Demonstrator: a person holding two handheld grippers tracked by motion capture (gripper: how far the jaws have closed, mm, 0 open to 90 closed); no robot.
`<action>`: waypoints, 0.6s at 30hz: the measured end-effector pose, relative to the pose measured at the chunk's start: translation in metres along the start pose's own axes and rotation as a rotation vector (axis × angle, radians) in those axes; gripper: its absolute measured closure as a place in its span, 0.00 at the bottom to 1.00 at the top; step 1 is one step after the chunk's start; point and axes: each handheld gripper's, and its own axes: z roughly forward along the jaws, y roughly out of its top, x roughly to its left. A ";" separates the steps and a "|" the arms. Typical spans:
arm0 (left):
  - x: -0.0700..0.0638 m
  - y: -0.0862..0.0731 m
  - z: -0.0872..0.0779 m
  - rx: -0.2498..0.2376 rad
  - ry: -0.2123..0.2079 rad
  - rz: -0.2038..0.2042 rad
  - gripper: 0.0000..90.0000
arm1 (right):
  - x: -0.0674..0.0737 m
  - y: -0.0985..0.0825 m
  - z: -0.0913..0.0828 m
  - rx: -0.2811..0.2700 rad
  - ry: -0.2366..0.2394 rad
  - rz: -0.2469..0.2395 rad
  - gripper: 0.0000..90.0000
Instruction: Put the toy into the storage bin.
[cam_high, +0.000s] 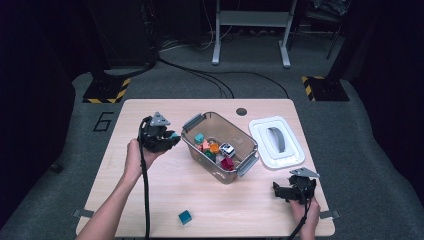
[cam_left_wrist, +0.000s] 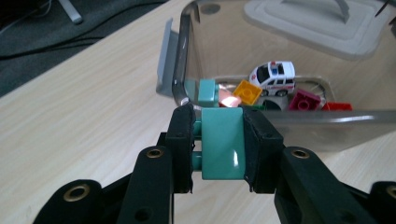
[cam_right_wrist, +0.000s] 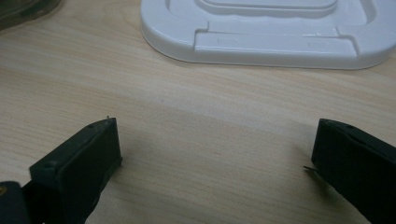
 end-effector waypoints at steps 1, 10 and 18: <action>-0.001 0.004 0.001 -0.003 0.004 0.003 0.75 | -0.001 0.000 0.000 0.004 0.000 -0.008 0.01; -0.012 0.029 0.015 -0.003 -0.037 0.026 0.75 | 0.000 0.000 0.000 0.005 0.003 -0.002 0.01; -0.026 0.038 0.045 0.050 -0.089 0.034 0.74 | 0.000 0.000 0.000 0.006 0.005 0.000 0.01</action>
